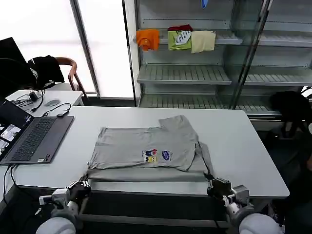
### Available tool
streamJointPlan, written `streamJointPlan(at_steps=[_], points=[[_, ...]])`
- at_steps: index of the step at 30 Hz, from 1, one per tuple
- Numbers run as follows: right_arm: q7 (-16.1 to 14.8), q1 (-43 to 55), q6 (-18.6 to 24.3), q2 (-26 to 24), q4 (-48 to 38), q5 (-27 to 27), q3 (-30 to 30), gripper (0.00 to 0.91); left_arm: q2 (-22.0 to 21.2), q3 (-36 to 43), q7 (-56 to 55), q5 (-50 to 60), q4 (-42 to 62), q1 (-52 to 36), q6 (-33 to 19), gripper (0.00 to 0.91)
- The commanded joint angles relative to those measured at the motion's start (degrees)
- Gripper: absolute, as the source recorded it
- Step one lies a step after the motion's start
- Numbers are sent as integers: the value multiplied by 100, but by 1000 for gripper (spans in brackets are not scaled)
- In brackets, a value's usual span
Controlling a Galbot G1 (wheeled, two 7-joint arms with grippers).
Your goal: Fold and organize the clothes.
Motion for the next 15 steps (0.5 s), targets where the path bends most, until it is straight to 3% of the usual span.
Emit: streamJointPlan(at_steps=[1,2,3,4,5,15], points=[[57,-632,-48,-62,325,24,178,0,-121,24,-535,204,-546,663,-8,786],[67,-629,-49,-57,318,24,184,30,-125,21,-542,205,-554,669,10,887],[76,-626,-48,-53,303,23,188,121,-132,25,-546,206,-561,675,19,907],[95,-622,-49,-52,277,19,188,685,-138,32,-560,215,-557,676,21,907],[111,-619,-49,-51,261,15,184,907,-149,46,-570,222,-549,666,22,907],[562,-646,-51,84,325,63,165,907,-144,29,-570,477,-491,500,0,907]])
